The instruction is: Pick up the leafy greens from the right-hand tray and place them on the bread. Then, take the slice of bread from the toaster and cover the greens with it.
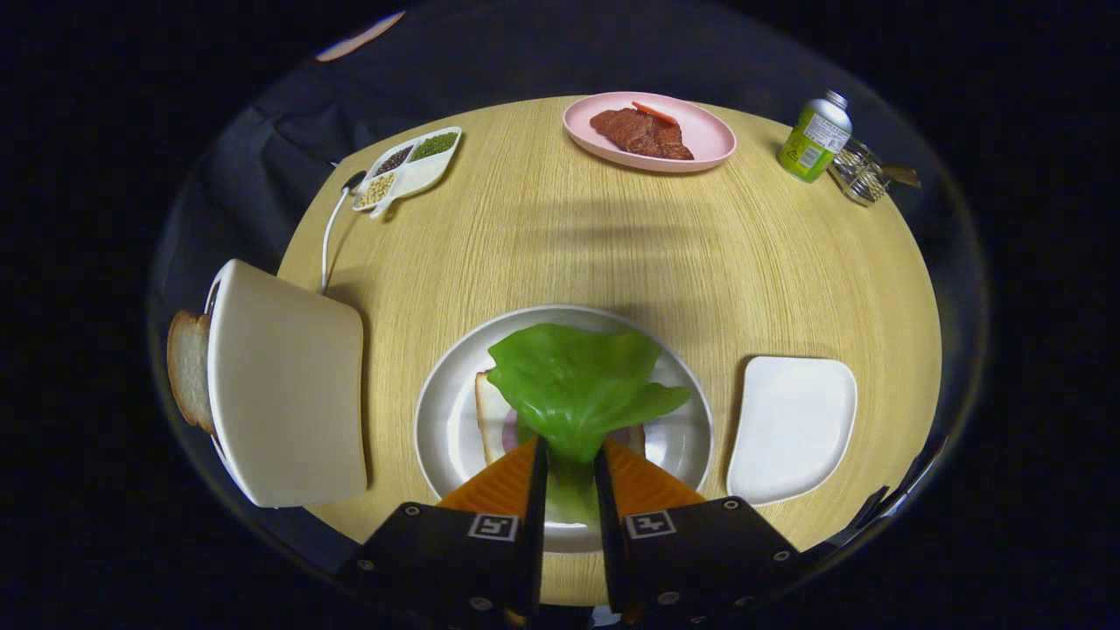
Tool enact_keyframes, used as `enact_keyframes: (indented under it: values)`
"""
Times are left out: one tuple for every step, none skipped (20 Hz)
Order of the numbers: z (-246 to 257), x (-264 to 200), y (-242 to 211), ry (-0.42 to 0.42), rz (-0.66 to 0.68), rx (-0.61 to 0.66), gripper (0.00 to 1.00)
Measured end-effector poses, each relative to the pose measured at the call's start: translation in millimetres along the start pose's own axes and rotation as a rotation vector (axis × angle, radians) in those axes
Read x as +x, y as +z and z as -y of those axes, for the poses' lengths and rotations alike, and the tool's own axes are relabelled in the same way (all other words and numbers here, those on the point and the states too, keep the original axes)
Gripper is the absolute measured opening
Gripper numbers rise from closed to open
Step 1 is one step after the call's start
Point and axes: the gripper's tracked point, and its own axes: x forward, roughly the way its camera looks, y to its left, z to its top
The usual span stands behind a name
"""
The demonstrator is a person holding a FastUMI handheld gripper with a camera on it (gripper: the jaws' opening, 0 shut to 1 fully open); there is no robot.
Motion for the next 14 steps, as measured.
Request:
enact_keyframes:
  values:
    - [-2, 1, -3, 0.004, -0.004, -0.002, 0.39]
    - [-4, 2, -3, 0.004, -0.007, -0.009, 0.46]
    - [-5, 2, -4, 0.002, -0.005, -0.016, 0.58]
    - [-6, 2, -3, 0.001, -0.002, -0.017, 0.64]
    - [-7, 1, -3, 0.003, -0.002, -0.012, 0.75]
    - [-8, 1, -1, 0.005, 0.000, -0.006, 0.80]
    - [-7, -1, -1, 0.002, 0.003, 0.002, 0.89]
    - [-6, -2, 0, -0.001, 0.004, 0.011, 0.94]
    - [-4, -5, 0, -0.006, 0.006, 0.019, 0.98]
    - [-3, -8, 1, -0.012, 0.010, 0.024, 0.99]
    - [-2, -13, 1, -0.018, 0.015, 0.028, 0.99]
    - [-2, -19, 2, -0.023, 0.020, 0.032, 0.99]
    - [-4, -25, 3, -0.027, 0.026, 0.038, 0.99]
    - [-6, -32, 4, -0.030, 0.031, 0.041, 0.99]
